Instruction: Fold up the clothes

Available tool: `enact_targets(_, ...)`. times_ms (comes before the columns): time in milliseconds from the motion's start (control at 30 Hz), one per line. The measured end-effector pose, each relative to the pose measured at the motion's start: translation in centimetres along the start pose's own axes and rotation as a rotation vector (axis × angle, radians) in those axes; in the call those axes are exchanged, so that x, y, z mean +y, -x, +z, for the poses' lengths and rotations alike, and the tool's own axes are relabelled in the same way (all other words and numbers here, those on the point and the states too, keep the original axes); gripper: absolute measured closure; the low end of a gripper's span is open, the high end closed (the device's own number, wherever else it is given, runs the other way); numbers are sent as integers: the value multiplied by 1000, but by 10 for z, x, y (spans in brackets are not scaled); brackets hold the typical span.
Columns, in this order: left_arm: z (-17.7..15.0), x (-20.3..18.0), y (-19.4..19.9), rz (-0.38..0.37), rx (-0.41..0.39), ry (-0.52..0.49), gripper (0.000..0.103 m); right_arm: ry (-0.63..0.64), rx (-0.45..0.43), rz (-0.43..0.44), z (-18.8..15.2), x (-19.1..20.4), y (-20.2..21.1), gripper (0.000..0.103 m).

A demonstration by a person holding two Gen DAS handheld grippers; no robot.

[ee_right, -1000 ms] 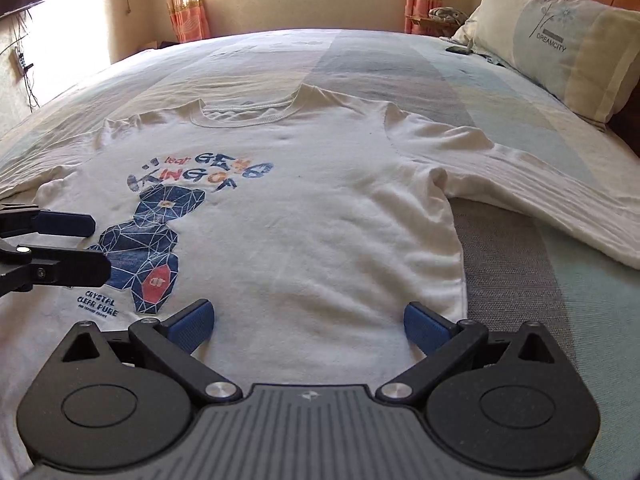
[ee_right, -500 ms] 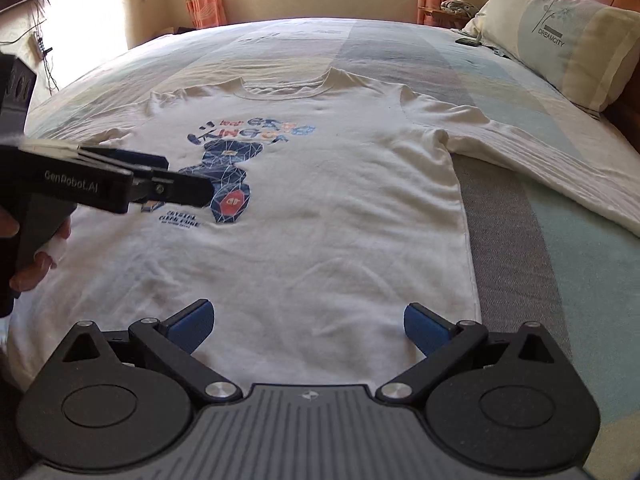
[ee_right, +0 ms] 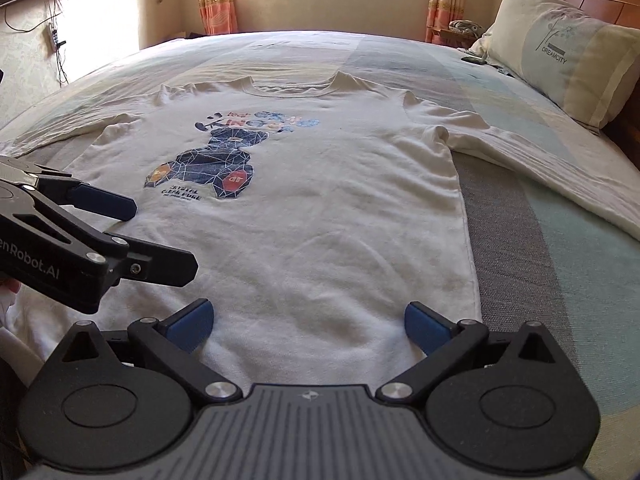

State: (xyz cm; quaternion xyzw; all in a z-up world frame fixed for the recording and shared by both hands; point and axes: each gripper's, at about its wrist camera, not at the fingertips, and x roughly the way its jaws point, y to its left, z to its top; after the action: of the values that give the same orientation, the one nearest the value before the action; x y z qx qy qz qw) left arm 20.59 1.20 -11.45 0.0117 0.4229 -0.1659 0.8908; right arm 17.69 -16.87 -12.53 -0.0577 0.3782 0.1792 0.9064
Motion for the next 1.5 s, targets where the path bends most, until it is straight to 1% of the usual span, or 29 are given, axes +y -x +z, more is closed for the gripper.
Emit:
enact_targets(100, 0, -3, -4, 41, 5, -17, 1, 18, -2, 14, -7, -2, 7, 0)
enact_targets(200, 3, -12, -9, 120, 38, -48, 1, 11, -7, 19, -13, -4, 13, 0)
enact_targets(300, 7, -13, -5, 152, 45, 4, 1, 17, -24, 26, -17, -5, 14, 0)
enact_targets(333, 7, -14, -1, 156, 41, 20, 1, 22, -31, 25, -19, -5, 15, 0)
enact_targets(467, 1, -20, 22, 134, -3, 20, 1, 28, -40, 18, -21, -3, 16, 0)
enact_targets(500, -3, -21, 24, 129, -3, 23, 1, 26, -41, 18, -21, -3, 16, 0)
enact_targets(600, -18, -16, 15, 115, 46, 68, 1, 20, -45, 10, -21, -3, 16, 0)
enact_targets(633, -25, -17, 16, 129, 15, 59, 1, 19, -47, 6, -22, -2, 15, 0)
enact_targets(667, -28, -19, 17, 135, 3, 63, 1, 24, -45, 5, -22, -2, 15, 0)
enact_targets(700, -29, -20, 18, 141, 1, 66, 1, 30, -43, 6, -22, -2, 16, 0)
enact_targets(800, -25, -23, 18, 155, 34, 58, 1, 44, -32, 18, -21, -4, 17, 0)
enact_targets(833, -23, -23, 19, 151, 31, 65, 1, 47, -27, 25, -21, -5, 18, 0)
enact_targets(867, -21, -22, 22, 145, 25, 75, 1, 48, -22, 29, -21, -6, 19, 0)
enact_targets(967, -16, -22, 30, 134, -36, 65, 1, 39, -10, 39, -20, -9, 21, 0)
enact_targets(1000, -14, -22, 30, 133, -50, 58, 1, 32, -8, 43, -20, -10, 23, 0)
enact_targets(1033, -12, -21, 27, 126, -46, 57, 1, 26, -5, 47, -20, -11, 24, 0)
enact_targets(1100, -13, -17, 16, 119, -9, 72, 1, 8, 1, 55, -19, -15, 27, 0)
enact_targets(1200, -24, -23, 9, 150, -26, 51, 1, -84, -1, 68, -17, -31, 33, 0)
enact_targets(1333, -25, -24, 14, 149, -37, 49, 1, -197, -22, 99, -17, -54, 44, 0)
enact_targets(1400, -23, -22, 18, 139, -42, 59, 1, -231, -50, 65, -14, -68, 51, 0)
enact_targets(1500, -17, -23, 25, 145, -74, 49, 1, -281, -117, 20, -10, -94, 60, 0)
